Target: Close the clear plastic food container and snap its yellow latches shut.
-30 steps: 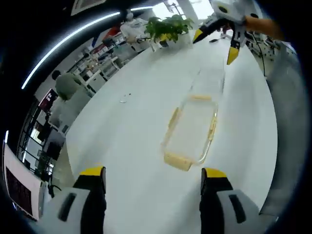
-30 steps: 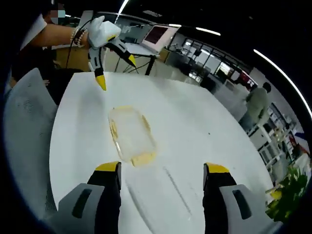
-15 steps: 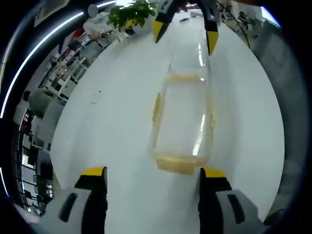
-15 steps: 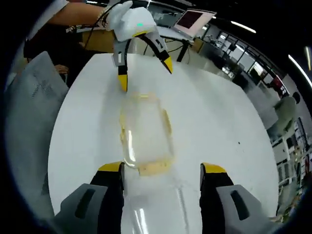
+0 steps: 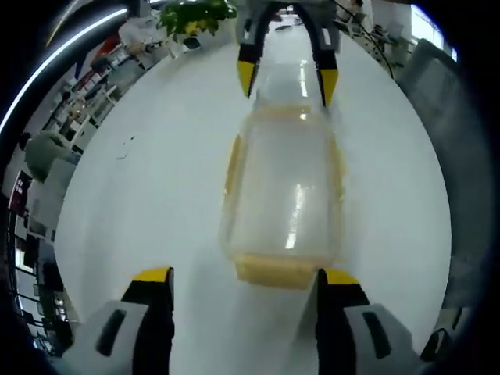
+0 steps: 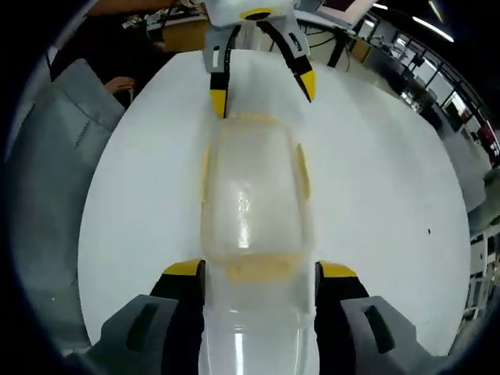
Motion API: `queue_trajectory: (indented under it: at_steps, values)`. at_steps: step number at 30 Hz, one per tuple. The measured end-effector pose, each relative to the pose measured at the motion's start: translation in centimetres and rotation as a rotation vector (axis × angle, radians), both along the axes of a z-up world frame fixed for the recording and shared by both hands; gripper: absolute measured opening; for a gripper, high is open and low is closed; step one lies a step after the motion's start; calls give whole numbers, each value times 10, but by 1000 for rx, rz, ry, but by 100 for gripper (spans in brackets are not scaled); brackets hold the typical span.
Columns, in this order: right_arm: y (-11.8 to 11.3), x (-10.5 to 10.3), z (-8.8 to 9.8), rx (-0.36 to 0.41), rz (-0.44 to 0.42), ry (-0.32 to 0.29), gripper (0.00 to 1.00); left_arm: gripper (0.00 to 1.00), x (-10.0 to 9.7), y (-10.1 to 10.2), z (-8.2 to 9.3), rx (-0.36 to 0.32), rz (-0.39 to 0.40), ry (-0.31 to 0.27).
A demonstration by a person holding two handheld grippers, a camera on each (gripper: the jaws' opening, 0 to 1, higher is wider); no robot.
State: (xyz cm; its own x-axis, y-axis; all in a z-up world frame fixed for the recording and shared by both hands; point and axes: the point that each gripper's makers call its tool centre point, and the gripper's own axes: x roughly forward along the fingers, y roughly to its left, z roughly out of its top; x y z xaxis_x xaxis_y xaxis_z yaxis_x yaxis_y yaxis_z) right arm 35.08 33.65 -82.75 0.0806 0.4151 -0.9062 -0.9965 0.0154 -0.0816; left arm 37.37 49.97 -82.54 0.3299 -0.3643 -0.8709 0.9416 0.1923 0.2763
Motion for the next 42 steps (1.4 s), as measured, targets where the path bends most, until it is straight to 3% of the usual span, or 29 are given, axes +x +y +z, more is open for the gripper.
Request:
queue_trajectory:
  at_steps: [6, 13, 19, 23, 26, 27, 31, 39, 42]
  values:
    - [-2, -1, -11, -40, 26, 50, 40, 67, -7, -3, -5, -20, -50, 52]
    - [-1, -1, -10, -31, 37, 68, 39, 61, -11, -7, -9, -22, -94, 91]
    - [-1, 1, -10, -30, 35, 70, 38, 45, -23, -10, -14, -6, -132, 172]
    - [0, 1, -10, -33, 29, 74, 38, 41, -27, -9, -16, -13, -133, 204]
    - [-2, -4, -12, -35, -14, 125, 39, 40, -28, -10, -15, -27, -159, 196]
    - [-2, -4, -11, -37, 21, 102, 39, 40, -28, -10, -16, -30, -152, 203]
    - [-2, -6, -11, -49, 38, 104, 38, 35, -31, -11, -17, -17, -151, 220]
    - [-2, -6, -11, -49, 51, 104, 36, 34, -31, -11, -17, -31, -165, 221]
    - [-7, -7, -15, -110, 135, 40, 36, 34, -30, -13, -18, -3, -166, 225]
